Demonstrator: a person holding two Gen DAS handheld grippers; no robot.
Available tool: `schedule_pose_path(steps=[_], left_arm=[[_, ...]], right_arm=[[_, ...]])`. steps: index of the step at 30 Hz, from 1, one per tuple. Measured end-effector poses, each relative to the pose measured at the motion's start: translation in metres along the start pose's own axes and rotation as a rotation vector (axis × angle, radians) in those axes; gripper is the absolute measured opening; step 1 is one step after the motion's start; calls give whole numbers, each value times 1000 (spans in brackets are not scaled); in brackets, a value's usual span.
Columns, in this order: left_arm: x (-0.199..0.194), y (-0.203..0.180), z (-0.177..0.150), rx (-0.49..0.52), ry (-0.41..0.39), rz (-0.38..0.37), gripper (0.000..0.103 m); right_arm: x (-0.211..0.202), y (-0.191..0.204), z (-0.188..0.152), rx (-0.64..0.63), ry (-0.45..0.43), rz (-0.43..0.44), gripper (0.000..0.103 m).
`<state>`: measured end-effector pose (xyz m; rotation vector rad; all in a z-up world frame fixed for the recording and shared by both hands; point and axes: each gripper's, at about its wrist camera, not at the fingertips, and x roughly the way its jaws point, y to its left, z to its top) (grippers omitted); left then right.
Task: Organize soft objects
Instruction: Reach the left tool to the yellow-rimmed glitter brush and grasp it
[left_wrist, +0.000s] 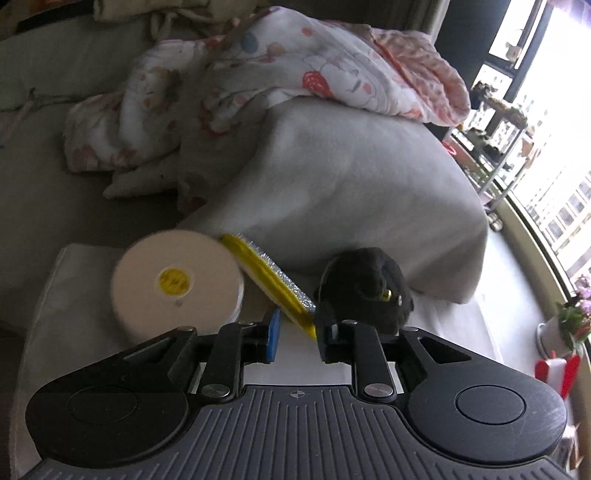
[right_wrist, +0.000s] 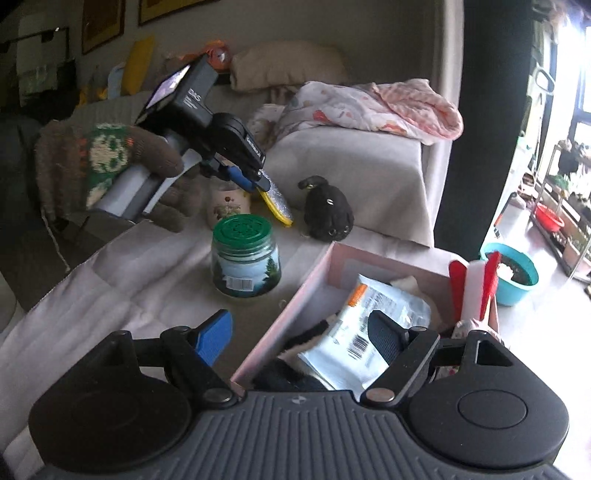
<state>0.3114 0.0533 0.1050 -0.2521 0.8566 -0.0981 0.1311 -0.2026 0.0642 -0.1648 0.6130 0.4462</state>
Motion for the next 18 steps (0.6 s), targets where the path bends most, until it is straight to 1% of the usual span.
schedule_pose_path(steps=[2,5,7,10,12,14,16,18], left_arm=[[5,-8,4,20,-13,5,35],[12,-25,9,87,-35,25,38],[18,-34,12,122,-37,42,40],[21,-36,12,104,-2,33,40],[19,-36,10,119,29,46,40],[16,-35,6,145,77,63,38],[12,-33,1,143,118,55,37],[8,-28,-1,134,107,38,37]], right_arm=[[0,-5,-4,17,-3,3,81],[0,-10,-9,28,-3,7,81],[1,-12,-13,33,2,12,81],[3,-17,-16,49,9,13,81],[1,-20,-19,58,7,12,81],[-1,-22,-22,64,5,13,81],[-1,-23,-24,69,6,19,81],[0,-22,-25,79,7,41,81]])
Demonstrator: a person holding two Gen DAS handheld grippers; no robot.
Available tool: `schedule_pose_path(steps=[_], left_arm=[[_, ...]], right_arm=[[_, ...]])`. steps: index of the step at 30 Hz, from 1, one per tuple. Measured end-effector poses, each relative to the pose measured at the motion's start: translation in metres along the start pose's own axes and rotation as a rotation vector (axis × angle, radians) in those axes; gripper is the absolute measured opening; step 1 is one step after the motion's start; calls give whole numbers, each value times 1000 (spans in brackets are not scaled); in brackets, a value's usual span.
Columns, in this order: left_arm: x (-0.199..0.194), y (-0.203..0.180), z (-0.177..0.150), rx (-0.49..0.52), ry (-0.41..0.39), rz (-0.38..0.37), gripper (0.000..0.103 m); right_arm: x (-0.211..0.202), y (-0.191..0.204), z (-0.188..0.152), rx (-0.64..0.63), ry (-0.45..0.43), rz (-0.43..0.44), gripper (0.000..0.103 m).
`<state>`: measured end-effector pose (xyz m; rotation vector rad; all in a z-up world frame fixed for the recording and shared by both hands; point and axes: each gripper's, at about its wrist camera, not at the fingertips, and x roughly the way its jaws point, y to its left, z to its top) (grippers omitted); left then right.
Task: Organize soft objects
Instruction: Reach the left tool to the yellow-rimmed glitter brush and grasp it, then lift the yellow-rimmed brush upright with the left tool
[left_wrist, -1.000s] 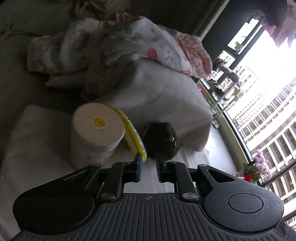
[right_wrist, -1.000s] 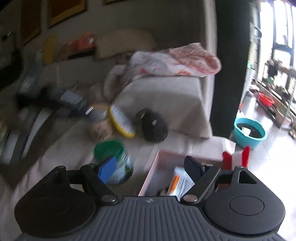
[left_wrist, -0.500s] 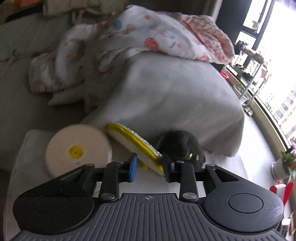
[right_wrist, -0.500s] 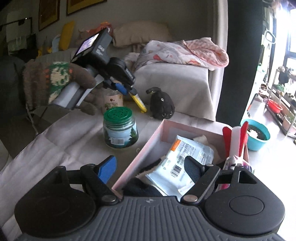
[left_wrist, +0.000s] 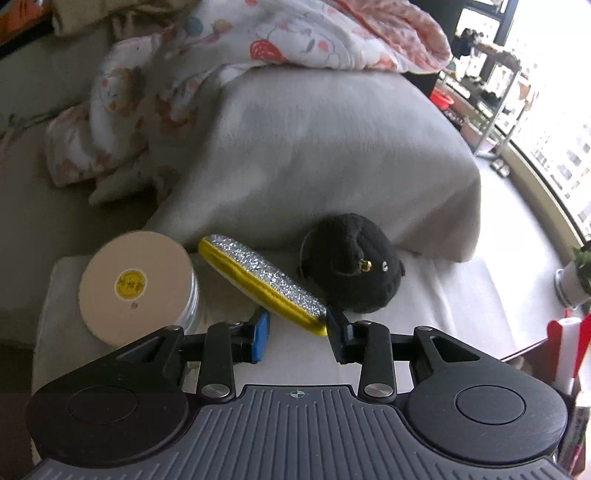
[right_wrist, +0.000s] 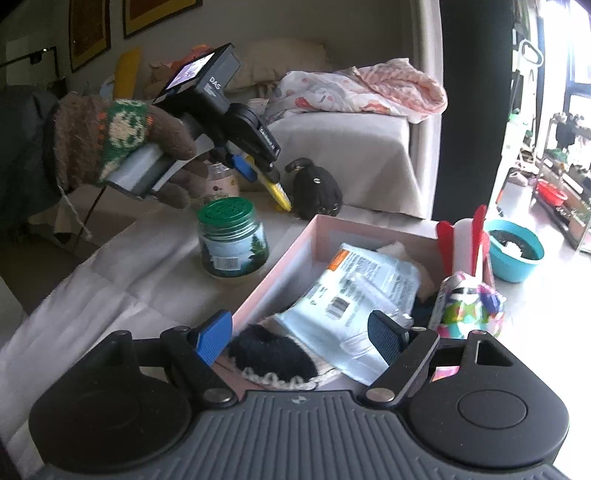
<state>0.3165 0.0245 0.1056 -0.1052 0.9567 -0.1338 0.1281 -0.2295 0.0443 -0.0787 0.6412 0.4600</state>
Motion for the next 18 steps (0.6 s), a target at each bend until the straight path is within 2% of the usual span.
schedule_pose_path(steps=[3,6,9,13,14,18], left_arm=[[-2,8,4,-61,-61,-5,37],[3,12,13,-121,-84,1,38],[5,3,21,-93,-96,17,38],[6,-3,26,-81,-102,56,39],[7,-2,26,-87,-92,63,41],[-1,4,21,-140,-105,38,40]], right_arm=[[1,2,-1,21,-5,34,81],[2,8,-5,57,-20,62,81],[3,19,-11,47,-25,77,81],[5,34,-22,-20,-29,44,82],[5,35,-25,-21,-35,38,82],[3,43,-35,-30,-107,-2,82]])
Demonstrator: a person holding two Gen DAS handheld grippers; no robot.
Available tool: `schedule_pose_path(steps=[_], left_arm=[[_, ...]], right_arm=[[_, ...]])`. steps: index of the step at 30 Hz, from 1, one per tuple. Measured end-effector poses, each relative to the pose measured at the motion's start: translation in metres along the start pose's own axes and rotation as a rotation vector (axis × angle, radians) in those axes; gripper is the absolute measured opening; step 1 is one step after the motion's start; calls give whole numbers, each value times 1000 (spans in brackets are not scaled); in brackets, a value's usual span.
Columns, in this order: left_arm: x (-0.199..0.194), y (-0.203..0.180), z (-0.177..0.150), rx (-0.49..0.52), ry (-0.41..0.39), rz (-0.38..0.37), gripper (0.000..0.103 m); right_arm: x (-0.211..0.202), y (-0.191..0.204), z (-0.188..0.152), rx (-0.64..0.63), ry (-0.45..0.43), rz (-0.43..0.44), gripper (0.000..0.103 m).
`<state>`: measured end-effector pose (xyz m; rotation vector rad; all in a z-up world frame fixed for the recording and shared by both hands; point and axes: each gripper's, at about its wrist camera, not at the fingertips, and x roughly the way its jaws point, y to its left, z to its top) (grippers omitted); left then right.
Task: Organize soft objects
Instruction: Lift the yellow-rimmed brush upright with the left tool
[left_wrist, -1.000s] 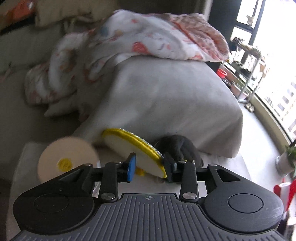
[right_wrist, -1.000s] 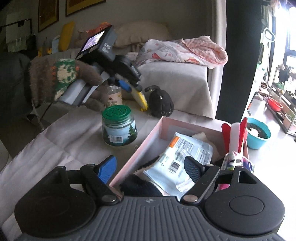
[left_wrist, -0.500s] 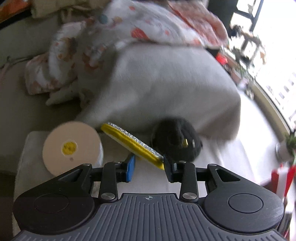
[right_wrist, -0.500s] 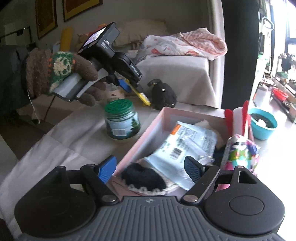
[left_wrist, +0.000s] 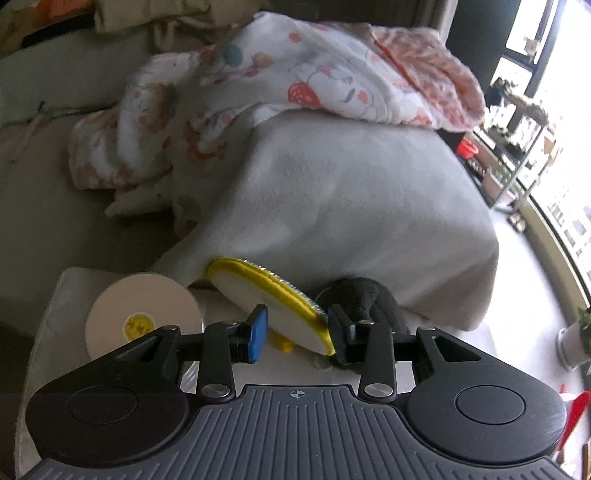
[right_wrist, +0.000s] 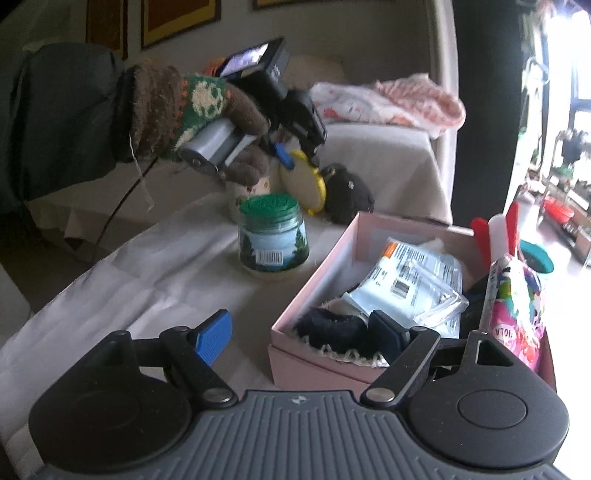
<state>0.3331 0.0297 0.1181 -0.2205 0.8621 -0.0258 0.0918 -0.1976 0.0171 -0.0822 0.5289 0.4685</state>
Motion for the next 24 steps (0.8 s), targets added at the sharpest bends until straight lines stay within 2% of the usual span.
schedule_pose_path(steps=[4,8,11,16,18,20,24], left_arm=[[-14,-1,2,5,-42,8,40],[3,2,5,-32,38,37,41],[14,0,6,-58,57,26,50],[14,-27,20,44,11,98,46],[21,-29,27,44,43,120,47],[31,-27,29,23,93,136,51],[38,-25,24,23,164,119,56]], right_arm=[[1,2,-12,-19,-49,-49,82],[5,2,-15,-33,-47,-64,82],[4,3,-16,-37,-48,-65,83],[4,6,-19,-44,-49,-68,85],[5,8,-20,-51,-49,-71,85],[7,10,-21,-61,-49,-77,86],[6,10,-22,-68,-52,-78,86]])
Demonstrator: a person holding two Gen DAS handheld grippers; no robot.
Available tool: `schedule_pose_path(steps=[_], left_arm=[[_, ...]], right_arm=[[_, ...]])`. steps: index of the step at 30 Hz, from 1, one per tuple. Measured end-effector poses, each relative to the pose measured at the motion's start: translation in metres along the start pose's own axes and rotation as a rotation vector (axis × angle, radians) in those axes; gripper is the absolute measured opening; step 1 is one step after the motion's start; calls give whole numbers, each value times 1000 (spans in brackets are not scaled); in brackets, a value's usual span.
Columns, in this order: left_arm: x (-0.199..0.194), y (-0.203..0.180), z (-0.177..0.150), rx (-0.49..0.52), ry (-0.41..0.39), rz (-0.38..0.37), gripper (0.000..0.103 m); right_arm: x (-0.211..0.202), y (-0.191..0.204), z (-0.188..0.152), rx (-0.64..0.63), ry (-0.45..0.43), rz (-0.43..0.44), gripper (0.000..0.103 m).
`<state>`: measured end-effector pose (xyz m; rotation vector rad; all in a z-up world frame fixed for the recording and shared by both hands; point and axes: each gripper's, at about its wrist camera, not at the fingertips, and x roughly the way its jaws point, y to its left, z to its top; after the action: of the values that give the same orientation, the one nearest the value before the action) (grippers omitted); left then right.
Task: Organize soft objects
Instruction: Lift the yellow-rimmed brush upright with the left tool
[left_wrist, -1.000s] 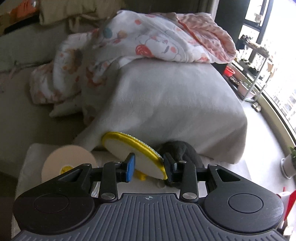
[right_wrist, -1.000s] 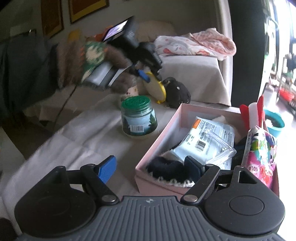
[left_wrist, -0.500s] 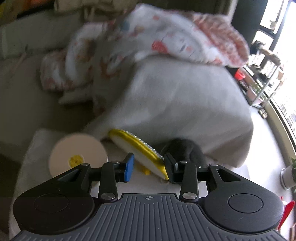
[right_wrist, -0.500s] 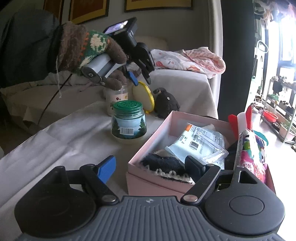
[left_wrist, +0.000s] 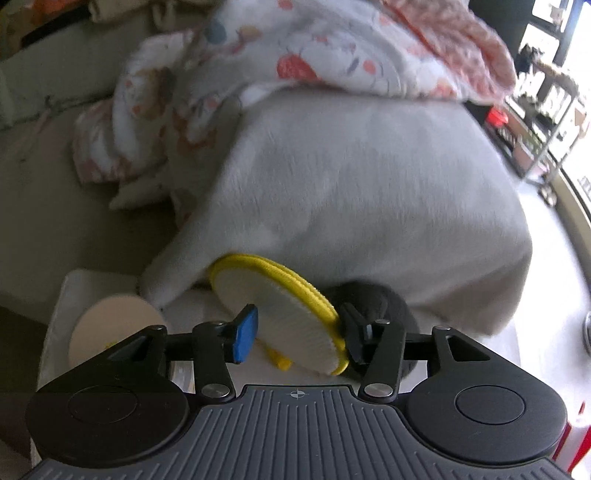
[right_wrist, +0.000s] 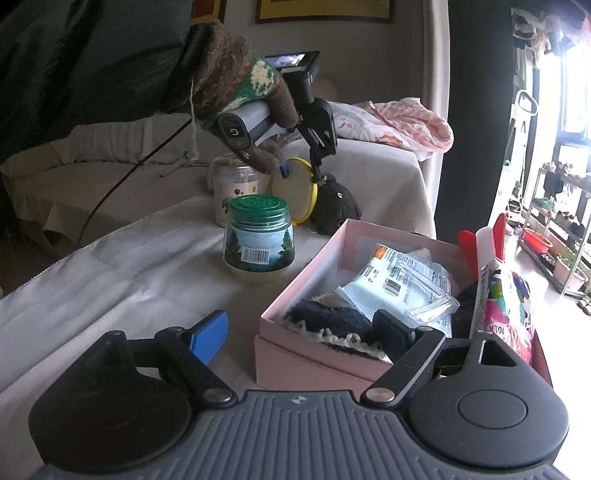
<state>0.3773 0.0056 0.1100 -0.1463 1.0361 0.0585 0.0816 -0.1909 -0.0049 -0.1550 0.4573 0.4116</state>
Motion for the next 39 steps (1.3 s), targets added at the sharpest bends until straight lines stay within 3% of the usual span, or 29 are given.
schedule_pose_path(steps=[4,7,12,14,16,19,21,23,25,27,30,35,39], left_arm=[[4,3,-11,9,163,-22,53],[-2,6,-23,61,192,16,52],[-12,17,-18,7,43,-9,50],[-6,14,-16,1,27,-17,42],[-4,1,-20,65,-6,-5,47],[0,-17,-32,160,-13,-40,40],[4,-29,-41,255,-32,-20,27],[5,-37,-50,350,-59,28,22],[3,-37,-57,421,-90,27,21],[-7,-26,-63,441,-128,-21,19],[-20,-1,-66,388,-152,-107,19],[-30,21,-72,388,-150,-184,18],[-29,35,-70,418,-133,-250,18]], right_arm=[[-2,-5,1,23,-2,19,86],[-3,-6,1,30,-4,24,86],[-4,-8,2,42,-5,33,86],[-4,-8,2,42,-5,33,86],[-3,-7,2,40,-5,30,86],[-4,-6,1,38,-6,28,86],[-3,-6,1,41,-7,30,86],[-3,-6,1,43,-7,30,86],[-3,-5,1,43,-7,29,86],[-3,-6,2,43,-8,28,86],[-5,-9,7,56,-13,17,86],[-5,-29,58,51,-22,50,86],[51,-60,122,136,139,92,86]])
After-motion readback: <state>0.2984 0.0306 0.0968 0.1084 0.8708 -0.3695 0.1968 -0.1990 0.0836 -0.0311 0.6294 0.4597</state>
